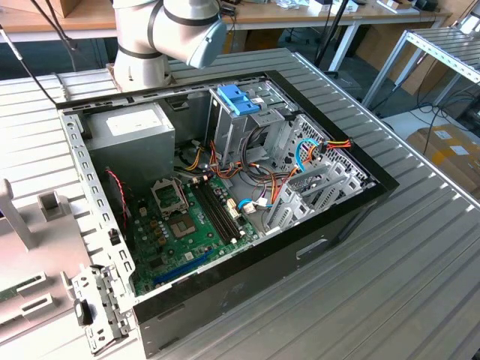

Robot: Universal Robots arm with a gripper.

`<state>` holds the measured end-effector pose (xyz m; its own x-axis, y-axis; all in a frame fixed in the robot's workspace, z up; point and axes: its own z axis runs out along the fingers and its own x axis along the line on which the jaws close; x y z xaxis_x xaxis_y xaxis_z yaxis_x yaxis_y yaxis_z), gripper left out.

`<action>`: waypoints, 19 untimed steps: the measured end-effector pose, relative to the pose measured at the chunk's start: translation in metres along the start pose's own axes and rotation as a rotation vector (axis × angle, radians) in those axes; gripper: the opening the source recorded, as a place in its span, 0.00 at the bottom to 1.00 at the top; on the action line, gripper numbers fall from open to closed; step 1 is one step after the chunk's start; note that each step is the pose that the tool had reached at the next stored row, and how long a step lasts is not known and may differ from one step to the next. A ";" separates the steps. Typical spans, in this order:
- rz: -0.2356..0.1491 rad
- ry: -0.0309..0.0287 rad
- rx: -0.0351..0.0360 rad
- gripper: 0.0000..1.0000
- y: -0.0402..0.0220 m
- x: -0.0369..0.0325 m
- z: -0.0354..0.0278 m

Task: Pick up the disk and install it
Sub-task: 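Reach for the disk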

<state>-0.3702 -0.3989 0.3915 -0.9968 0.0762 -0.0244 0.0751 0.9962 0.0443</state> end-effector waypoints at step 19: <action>0.000 -0.0001 0.0000 0.11 -0.0014 0.0188 -0.0003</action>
<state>-0.3891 -0.3990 0.3913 -0.9968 0.0762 -0.0245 0.0750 0.9962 0.0444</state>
